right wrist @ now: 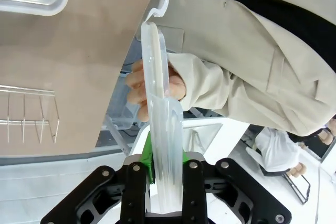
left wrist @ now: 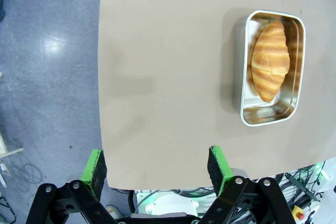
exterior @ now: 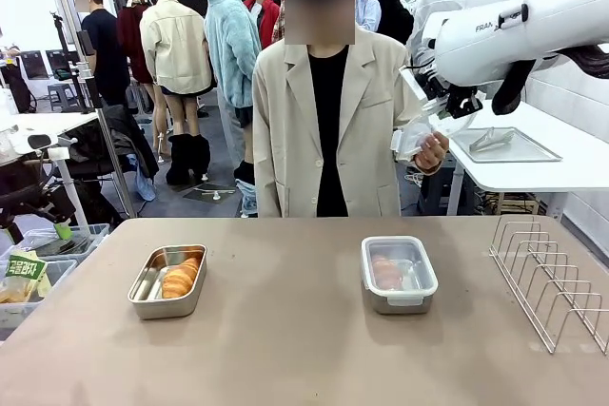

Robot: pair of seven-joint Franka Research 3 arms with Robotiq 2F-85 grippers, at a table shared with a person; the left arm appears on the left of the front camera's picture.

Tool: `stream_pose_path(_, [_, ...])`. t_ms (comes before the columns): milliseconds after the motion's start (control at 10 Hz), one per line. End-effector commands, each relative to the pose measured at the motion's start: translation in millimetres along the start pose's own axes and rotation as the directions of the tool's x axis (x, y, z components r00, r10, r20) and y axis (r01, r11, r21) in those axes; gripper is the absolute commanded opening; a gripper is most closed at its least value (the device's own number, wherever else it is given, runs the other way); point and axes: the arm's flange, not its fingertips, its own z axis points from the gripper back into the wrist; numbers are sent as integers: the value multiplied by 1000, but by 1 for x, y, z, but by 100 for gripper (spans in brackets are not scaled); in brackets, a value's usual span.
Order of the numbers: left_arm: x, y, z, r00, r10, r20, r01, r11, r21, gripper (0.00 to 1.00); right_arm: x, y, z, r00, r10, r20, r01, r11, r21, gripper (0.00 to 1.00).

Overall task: Place the bread in airtight containers.
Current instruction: Release when the human grabs the Airtight Container lid.

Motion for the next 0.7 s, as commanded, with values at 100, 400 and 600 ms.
stream_pose_path(100, [0,0,0,1000,18,14,-18,1000,12,100,-27,14,33,996,-80,37,74,986,146,69])
stream_pose_path(400, [0,0,0,1000,18,14,-18,1000,12,100,-71,37,45,970,-242,32,215,909,357,100])
stream_pose_path(600, [0,0,0,1000,18,14,-18,1000,12,100,-109,51,39,928,-361,97,269,825,497,100])
